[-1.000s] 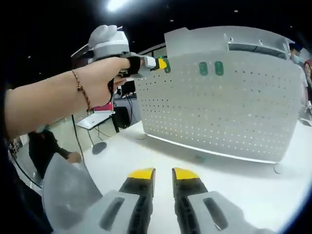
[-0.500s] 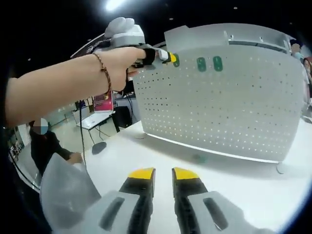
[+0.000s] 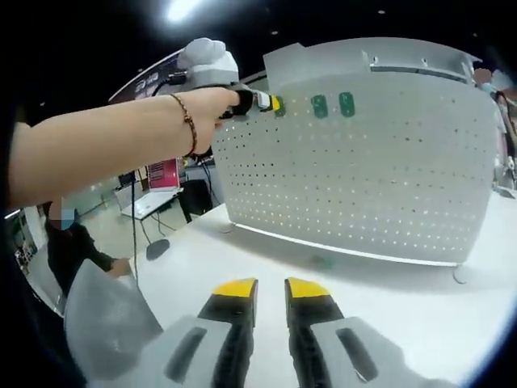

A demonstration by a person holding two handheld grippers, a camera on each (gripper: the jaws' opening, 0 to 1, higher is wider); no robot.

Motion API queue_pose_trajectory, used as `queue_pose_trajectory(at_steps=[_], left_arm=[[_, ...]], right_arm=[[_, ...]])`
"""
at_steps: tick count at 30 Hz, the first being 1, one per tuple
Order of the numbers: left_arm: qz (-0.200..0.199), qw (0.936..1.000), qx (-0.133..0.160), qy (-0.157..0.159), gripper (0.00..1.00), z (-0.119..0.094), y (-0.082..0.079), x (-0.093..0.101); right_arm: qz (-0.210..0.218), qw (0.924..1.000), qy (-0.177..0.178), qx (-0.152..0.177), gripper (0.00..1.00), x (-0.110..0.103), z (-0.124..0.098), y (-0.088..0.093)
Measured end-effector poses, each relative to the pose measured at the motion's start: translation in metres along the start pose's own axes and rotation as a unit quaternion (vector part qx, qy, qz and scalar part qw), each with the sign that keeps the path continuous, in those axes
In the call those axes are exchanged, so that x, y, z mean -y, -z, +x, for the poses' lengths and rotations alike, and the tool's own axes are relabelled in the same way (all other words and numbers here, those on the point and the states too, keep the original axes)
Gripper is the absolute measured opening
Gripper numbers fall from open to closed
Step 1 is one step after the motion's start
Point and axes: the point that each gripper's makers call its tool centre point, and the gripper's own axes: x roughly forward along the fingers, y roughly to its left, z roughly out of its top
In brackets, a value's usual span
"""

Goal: Insert the hook assembly into the mounting plate slot until the hook locks in place.

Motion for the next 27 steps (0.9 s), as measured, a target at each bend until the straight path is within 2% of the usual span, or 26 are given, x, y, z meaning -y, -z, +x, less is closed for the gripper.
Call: queue_pose_trajectory(at_steps=[5, 9, 11, 17, 23, 25, 27], left_arm=[[0.004, 1.0, -0.006, -0.003, 0.02, 0.0, 0.005, 0.002], [-0.004, 0.9998, -0.022, -0.003, 0.02, 0.001, 0.015, 0.003], [-0.016, 0.9997, -0.015, -0.008, 0.02, 0.002, 0.012, 0.002], [-0.014, 0.9996, -0.022, -0.011, 0.01, 0.005, 0.017, 0.004], [-0.018, 0.9998, -0.012, -0.004, 0.01, 0.007, 0.018, 0.004], [-0.013, 0.9997, -0.019, -0.001, 0.02, 0.006, 0.017, 0.005], [0.025, 0.9991, -0.033, 0.003, 0.03, 0.005, 0.018, 0.005]], right_arm=[[0.001, 1.0, -0.002, 0.001, 0.11, -0.003, 0.001, 0.0], [0.002, 1.0, -0.003, 0.0, 0.11, -0.003, 0.001, 0.001], [0.002, 1.0, -0.002, 0.002, 0.11, -0.003, 0.0, 0.0], [0.005, 1.0, 0.004, 0.004, 0.11, 0.002, -0.001, -0.001], [0.009, 0.9999, 0.006, 0.002, 0.11, 0.005, 0.0, 0.002], [0.009, 0.9999, 0.006, 0.002, 0.11, 0.005, 0.001, 0.002], [0.008, 0.9999, 0.005, 0.004, 0.11, 0.004, 0.002, 0.0]])
